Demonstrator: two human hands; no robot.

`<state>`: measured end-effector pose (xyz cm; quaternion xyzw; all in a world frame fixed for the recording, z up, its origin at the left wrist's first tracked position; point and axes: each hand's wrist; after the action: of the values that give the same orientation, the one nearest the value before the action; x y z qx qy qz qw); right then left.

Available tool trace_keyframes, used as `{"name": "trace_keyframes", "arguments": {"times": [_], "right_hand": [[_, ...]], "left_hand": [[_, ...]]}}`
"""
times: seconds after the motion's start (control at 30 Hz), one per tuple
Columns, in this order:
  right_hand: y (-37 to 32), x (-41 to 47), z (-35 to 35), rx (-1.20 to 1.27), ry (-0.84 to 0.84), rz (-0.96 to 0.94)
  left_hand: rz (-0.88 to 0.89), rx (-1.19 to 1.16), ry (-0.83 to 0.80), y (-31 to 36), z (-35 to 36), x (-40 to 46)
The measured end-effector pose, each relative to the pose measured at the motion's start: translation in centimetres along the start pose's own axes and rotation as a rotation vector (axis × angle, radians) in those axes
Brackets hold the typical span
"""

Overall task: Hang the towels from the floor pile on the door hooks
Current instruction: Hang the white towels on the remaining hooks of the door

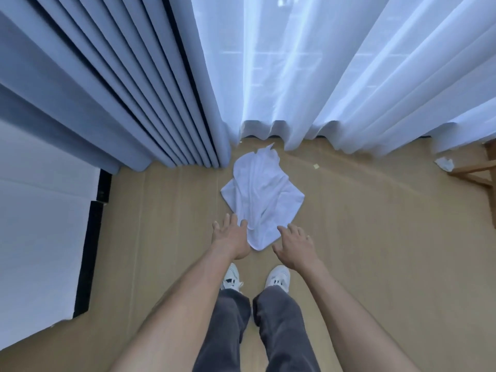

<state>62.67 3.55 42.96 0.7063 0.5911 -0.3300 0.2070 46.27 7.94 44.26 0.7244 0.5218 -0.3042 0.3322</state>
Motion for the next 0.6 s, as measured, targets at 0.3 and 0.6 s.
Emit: {"name": "trace_keyframes", "arguments": {"times": [0.3,0.6], "right_hand": [[1.9,21.3,16.6,-0.085,-0.06,-0.071],[3.3,37.3,30.3,-0.187,-0.016,-0.142]], "left_hand": [[-0.024,-0.021,-0.073,-2.7,15.9,21.7],[-0.031,-0.06,-0.061,-6.2,28.2,36.0]]}}
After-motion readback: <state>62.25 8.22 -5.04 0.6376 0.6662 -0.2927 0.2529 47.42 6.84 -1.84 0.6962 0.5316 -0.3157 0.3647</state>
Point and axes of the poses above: each hand's wrist, its own x-axis towards the middle knuckle, its own z-axis out of the palm, y = z × x, and after that the axes turned 4 degrees about z, right-handed
